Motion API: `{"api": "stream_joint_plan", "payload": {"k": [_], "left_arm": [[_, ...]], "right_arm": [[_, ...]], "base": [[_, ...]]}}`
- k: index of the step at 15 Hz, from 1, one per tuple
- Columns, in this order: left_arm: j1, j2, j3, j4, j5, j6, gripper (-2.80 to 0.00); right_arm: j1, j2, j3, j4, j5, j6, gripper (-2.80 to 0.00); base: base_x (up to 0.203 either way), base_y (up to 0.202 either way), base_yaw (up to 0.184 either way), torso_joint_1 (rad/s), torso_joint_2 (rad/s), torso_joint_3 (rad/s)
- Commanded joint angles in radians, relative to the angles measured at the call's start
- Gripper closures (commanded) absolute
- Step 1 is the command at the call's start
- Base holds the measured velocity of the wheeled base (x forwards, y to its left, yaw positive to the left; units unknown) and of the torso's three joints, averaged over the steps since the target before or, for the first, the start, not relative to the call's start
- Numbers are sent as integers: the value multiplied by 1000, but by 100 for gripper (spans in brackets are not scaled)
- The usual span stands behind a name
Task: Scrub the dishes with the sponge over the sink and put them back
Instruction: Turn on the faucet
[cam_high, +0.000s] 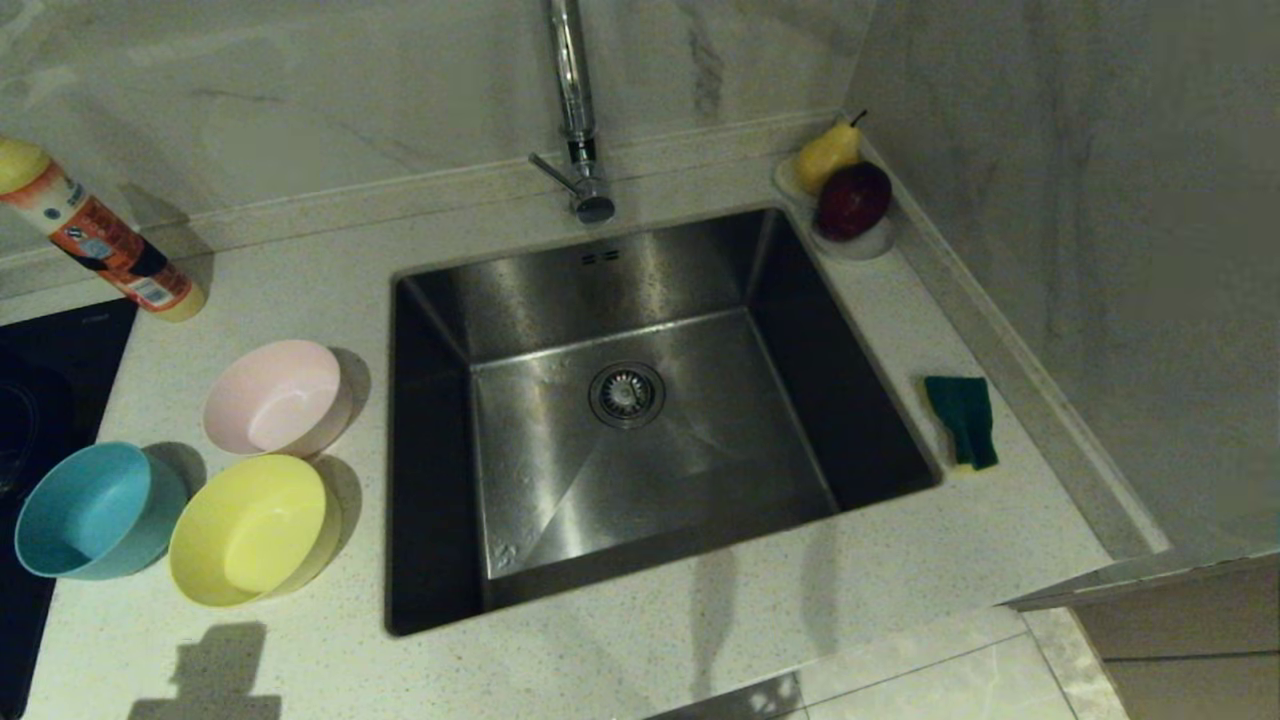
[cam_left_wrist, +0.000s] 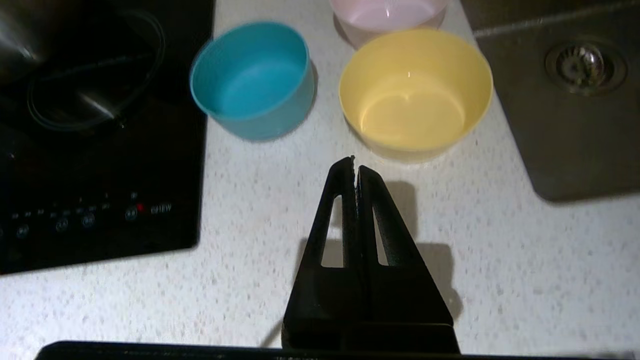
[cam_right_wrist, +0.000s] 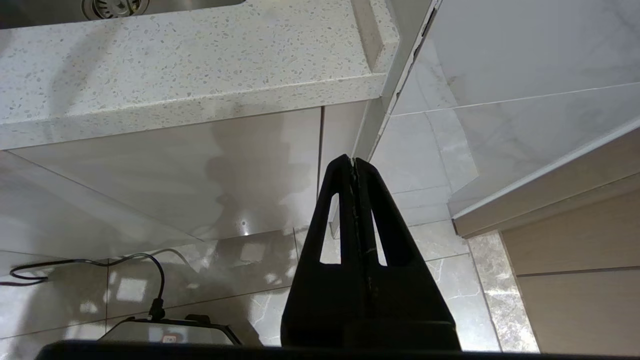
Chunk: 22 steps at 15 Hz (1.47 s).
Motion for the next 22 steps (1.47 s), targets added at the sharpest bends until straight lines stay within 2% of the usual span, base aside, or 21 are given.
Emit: {"api": "stream_joint_plan", "payload": {"k": [1, 3, 4, 5, 6, 8, 9, 11, 16, 22], "left_arm": [[27, -107, 36, 75, -55, -5, 0], [39, -230, 0, 249, -130, -7, 0], [42, -248, -15, 290, -158, -9, 0], [45, -245, -24, 296, -182, -20, 0], [45, -245, -25, 296, -176, -50, 0], [45, -244, -8, 260, -183, -59, 0], [45, -244, 1, 234, -195, -86, 0], [45, -245, 17, 230, -218, -196, 0], [45, -244, 30, 225, -225, -170, 0], [45, -244, 30, 225, -225, -170, 0]], "right_arm": [[0, 1, 0, 0, 1, 0, 0], [0, 0, 0, 0, 1, 0, 0], [0, 1, 0, 0, 1, 0, 0], [0, 1, 0, 0, 1, 0, 0], [0, 1, 0, 0, 1, 0, 0], [0, 1, 0, 0, 1, 0, 0], [0, 1, 0, 0, 1, 0, 0], [0, 1, 0, 0, 1, 0, 0], [0, 1, 0, 0, 1, 0, 0], [0, 1, 0, 0, 1, 0, 0]], "base": [[0, 0, 0, 0, 0, 0], [0, 0, 0, 0, 0, 0], [0, 0, 0, 0, 0, 0], [0, 0, 0, 0, 0, 0], [0, 0, 0, 0, 0, 0], [0, 0, 0, 0, 0, 0], [0, 0, 0, 0, 0, 0], [0, 0, 0, 0, 0, 0], [0, 0, 0, 0, 0, 0], [0, 0, 0, 0, 0, 0]]}}
